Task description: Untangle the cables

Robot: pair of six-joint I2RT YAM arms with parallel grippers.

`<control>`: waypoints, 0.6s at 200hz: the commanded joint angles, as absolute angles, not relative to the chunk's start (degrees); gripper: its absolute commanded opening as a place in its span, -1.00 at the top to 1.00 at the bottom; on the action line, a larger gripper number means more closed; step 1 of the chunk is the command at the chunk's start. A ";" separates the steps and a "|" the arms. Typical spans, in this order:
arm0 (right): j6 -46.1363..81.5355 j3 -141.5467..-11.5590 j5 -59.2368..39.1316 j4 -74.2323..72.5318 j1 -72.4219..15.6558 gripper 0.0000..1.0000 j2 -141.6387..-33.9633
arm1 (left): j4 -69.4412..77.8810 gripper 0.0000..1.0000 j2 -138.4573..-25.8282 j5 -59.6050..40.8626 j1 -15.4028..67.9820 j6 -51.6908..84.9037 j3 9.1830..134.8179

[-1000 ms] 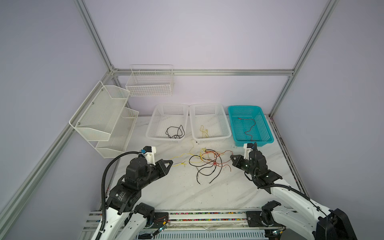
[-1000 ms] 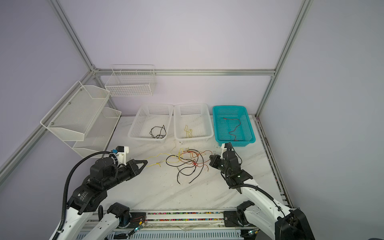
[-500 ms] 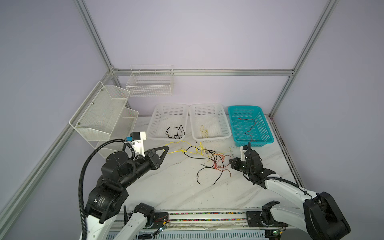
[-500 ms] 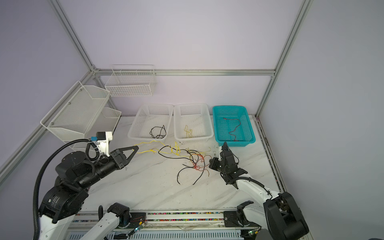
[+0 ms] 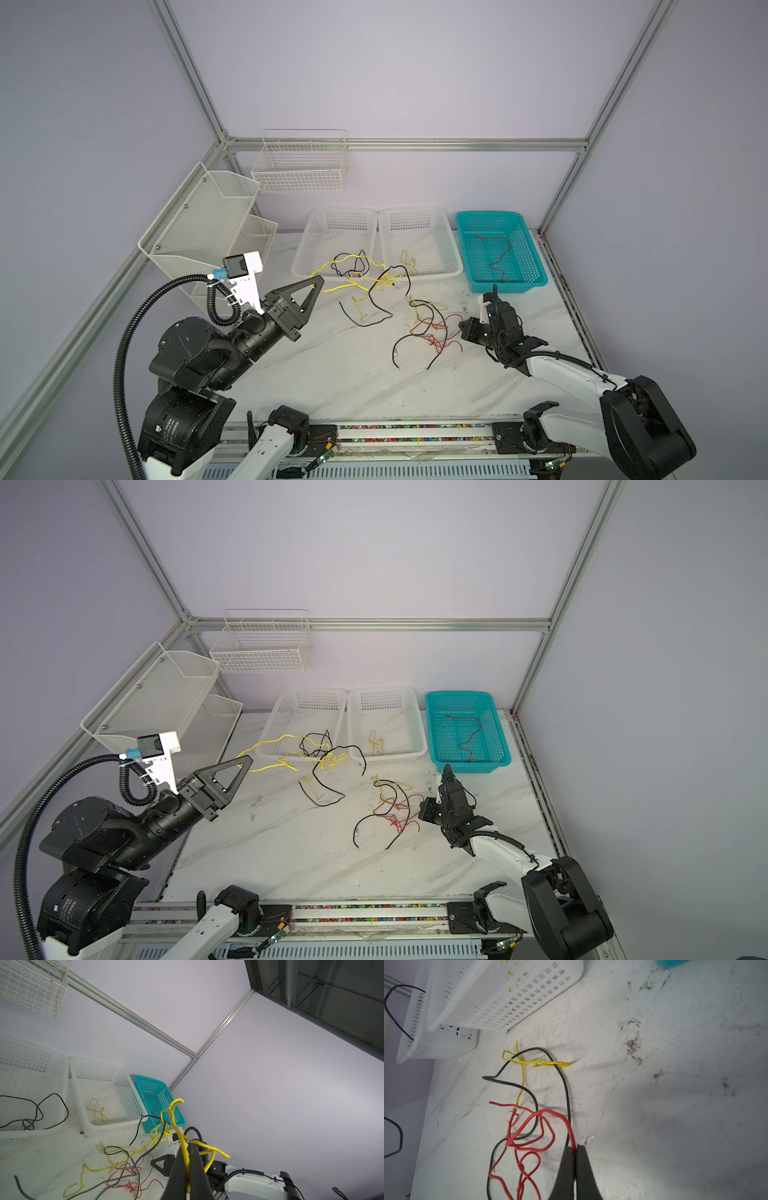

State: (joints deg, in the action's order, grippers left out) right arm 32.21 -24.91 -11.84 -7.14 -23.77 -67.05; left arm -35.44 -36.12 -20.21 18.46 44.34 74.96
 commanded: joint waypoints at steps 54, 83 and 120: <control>27.20 -33.35 -21.47 -4.47 -26.53 0.00 -48.89 | -30.70 1.00 -35.77 -25.43 18.19 46.09 64.97; 26.99 -35.21 -24.85 -8.78 -31.43 -0.10 -48.00 | -28.99 1.00 -35.85 -26.44 18.19 47.02 63.12; 26.55 -36.93 -24.92 -14.21 -38.12 -0.14 -50.57 | -28.43 1.00 -36.17 -27.85 18.19 47.15 61.49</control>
